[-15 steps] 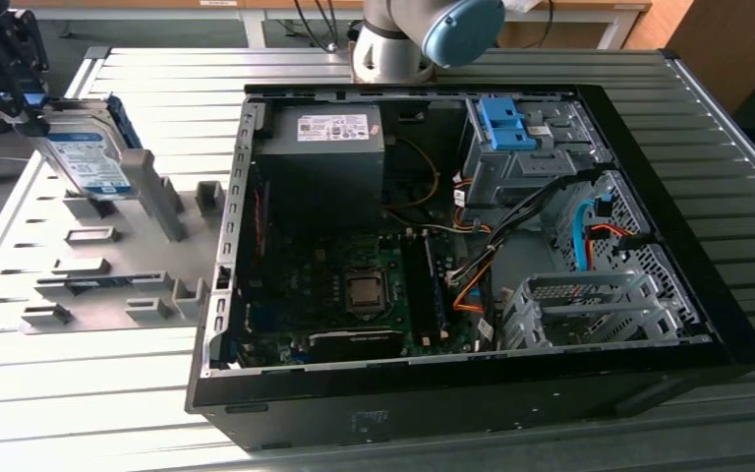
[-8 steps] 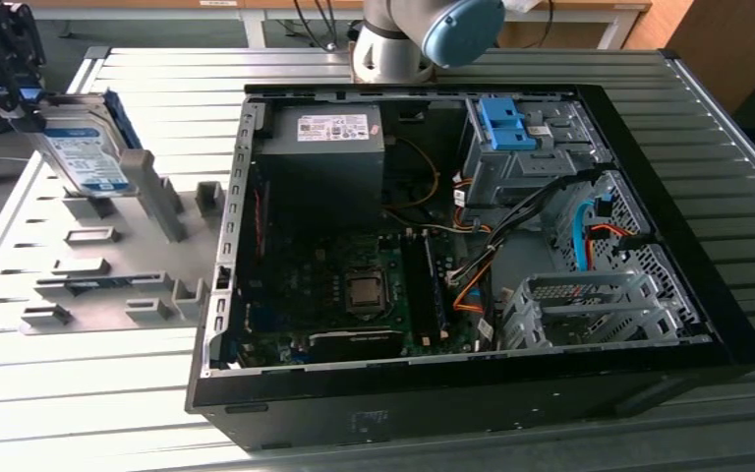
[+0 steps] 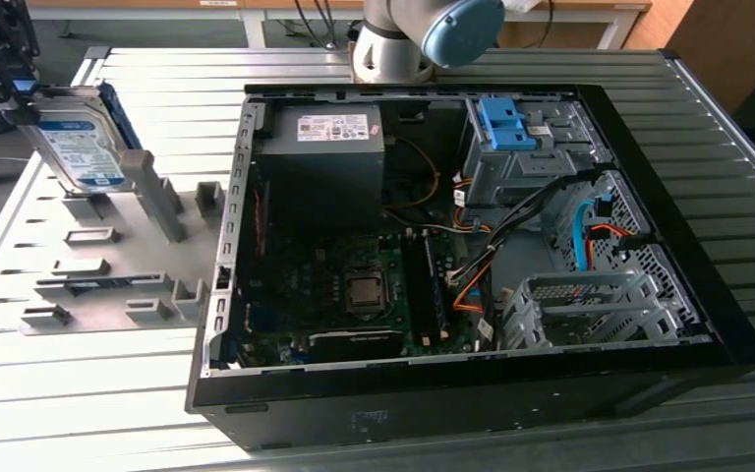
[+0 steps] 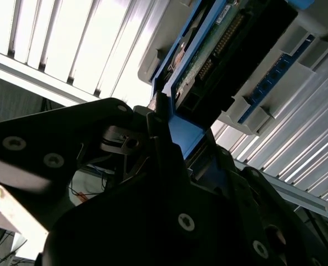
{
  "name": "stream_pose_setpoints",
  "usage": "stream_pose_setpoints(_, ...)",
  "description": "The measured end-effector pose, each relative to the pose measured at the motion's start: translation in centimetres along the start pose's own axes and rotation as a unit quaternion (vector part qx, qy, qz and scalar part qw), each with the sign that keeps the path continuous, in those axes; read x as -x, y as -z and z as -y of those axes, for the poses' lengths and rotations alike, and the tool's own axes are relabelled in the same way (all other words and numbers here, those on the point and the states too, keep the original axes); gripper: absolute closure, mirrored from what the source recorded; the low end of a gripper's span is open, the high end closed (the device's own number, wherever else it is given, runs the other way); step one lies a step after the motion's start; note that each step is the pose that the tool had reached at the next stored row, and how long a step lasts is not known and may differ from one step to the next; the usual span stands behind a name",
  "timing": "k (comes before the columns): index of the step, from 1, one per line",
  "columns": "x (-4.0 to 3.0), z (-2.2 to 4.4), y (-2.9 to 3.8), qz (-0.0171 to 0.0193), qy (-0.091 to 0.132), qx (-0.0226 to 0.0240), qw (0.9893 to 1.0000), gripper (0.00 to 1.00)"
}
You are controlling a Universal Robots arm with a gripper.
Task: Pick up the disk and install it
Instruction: 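Pick up the disk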
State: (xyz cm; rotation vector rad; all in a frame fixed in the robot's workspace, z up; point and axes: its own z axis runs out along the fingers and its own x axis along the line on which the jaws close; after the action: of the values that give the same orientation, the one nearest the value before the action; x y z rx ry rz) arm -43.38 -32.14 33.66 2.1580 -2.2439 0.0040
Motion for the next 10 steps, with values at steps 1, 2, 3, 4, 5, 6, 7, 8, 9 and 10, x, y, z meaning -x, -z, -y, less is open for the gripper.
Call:
stream_pose_setpoints(1,0.0,0.0,0.15,-0.0001,0.0,0.0,1.0,0.64)
stream_pose_setpoints(2,-0.01,-0.01,0.33,-0.0002,0.0,0.0,1.0,0.64)
stream_pose_setpoints(3,-0.01,-0.01,0.52,-0.0004,0.0,0.0,1.0,0.64)
stream_pose_setpoints(4,-0.01,-0.01,0.69,-0.0006,0.0,0.0,1.0,0.64)
stream_pose_setpoints(5,-0.01,-0.02,0.85,-0.0007,0.0,0.0,1.0,0.64)
stream_pose_setpoints(6,-0.02,-0.02,1.03,-0.0008,0.0,0.0,1.0,0.64)
stream_pose_setpoints(7,-0.02,-0.02,1.19,-0.0008,0.0,0.0,1.0,0.64)
stream_pose_setpoints(8,-0.03,-0.03,1.36,-0.0008,0.0,0.0,1.0,0.64)
stream_pose_setpoints(9,-0.03,-0.03,1.53,-0.0008,0.0,0.0,1.0,0.64)
stream_pose_setpoints(10,-0.03,-0.03,1.68,-0.0009,0.0,0.0,1.0,0.64)
